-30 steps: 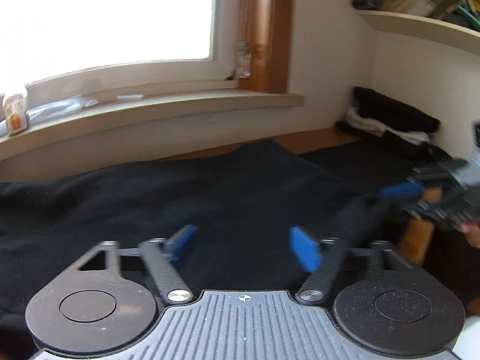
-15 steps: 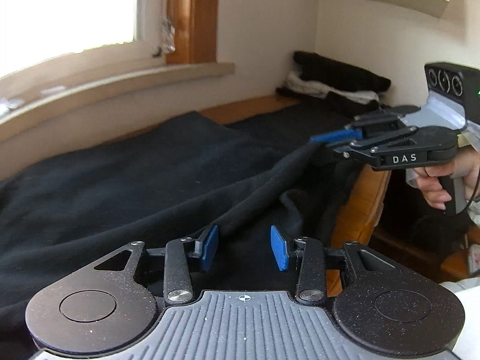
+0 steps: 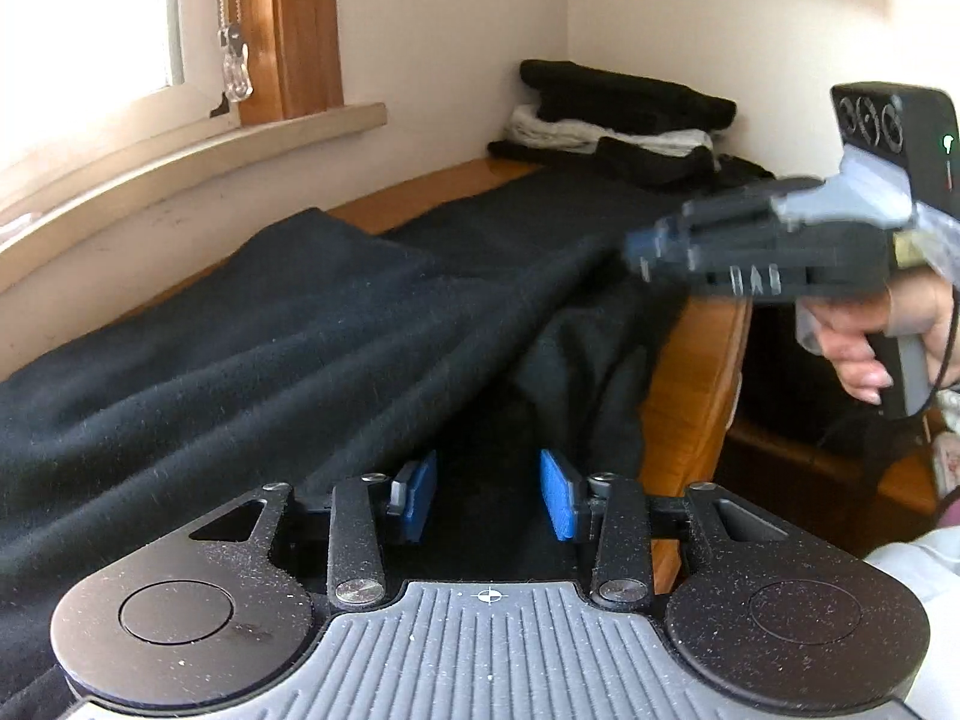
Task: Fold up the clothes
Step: 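Grasp the garment edge with the right gripper and lift it toward the left gripper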
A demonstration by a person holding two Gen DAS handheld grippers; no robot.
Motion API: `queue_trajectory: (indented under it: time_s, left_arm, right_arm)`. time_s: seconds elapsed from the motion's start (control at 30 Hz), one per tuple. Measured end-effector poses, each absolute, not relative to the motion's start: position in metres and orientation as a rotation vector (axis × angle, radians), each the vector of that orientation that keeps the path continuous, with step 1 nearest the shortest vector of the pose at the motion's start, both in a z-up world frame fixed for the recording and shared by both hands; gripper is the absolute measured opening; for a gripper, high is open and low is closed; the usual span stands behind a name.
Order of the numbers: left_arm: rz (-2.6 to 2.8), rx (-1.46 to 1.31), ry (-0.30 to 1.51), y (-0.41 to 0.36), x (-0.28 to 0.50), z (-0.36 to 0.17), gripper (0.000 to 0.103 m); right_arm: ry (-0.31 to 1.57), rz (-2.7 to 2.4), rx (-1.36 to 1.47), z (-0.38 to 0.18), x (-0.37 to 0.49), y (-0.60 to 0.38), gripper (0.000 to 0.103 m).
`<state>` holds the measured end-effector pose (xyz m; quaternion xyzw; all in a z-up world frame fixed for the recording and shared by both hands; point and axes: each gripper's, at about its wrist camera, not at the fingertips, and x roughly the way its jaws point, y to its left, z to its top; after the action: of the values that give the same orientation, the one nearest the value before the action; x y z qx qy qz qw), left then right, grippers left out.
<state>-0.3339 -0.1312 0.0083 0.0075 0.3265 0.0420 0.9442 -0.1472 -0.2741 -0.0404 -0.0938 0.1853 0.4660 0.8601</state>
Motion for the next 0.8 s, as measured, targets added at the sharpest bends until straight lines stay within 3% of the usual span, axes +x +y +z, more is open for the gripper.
queue_trajectory:
  time_s: [0.2,0.23,0.3,0.33,0.37,0.53,0.67,0.8]
  left_arm:
    - [0.036,0.011,0.646,-0.131,-0.331,0.014,0.047]
    - [0.017,0.012,0.658,-0.131,-0.328,0.014,0.047]
    - [0.005,0.032,0.703,-0.131,-0.322,0.012,0.048]
    - [0.025,0.048,0.719,-0.129,-0.323,0.01,0.048]
    - [0.027,0.032,0.719,-0.124,-0.327,0.009,0.048]
    - [0.032,-0.006,0.72,-0.108,-0.349,0.01,0.048]
    - [0.039,0.005,0.727,-0.106,-0.36,0.012,0.048]
    - [0.053,-0.012,0.717,-0.106,-0.367,0.013,0.048]
  right_arm:
    - [0.294,1.039,-0.275,-0.031,-0.157,-0.261,0.036]
    - [0.298,1.069,-0.306,-0.03,-0.158,-0.254,0.048]
    - [0.306,1.115,-0.356,-0.028,-0.159,-0.241,0.042]
    - [0.309,1.123,-0.369,-0.028,-0.159,-0.235,0.031]
    - [0.319,1.136,-0.361,-0.026,-0.158,-0.232,0.005]
    - [0.402,1.259,-0.221,-0.015,-0.15,-0.245,0.008]
    - [0.442,1.264,-0.09,-0.015,-0.133,-0.284,0.028]
    - [0.461,1.148,-0.005,-0.02,-0.105,-0.311,0.03]
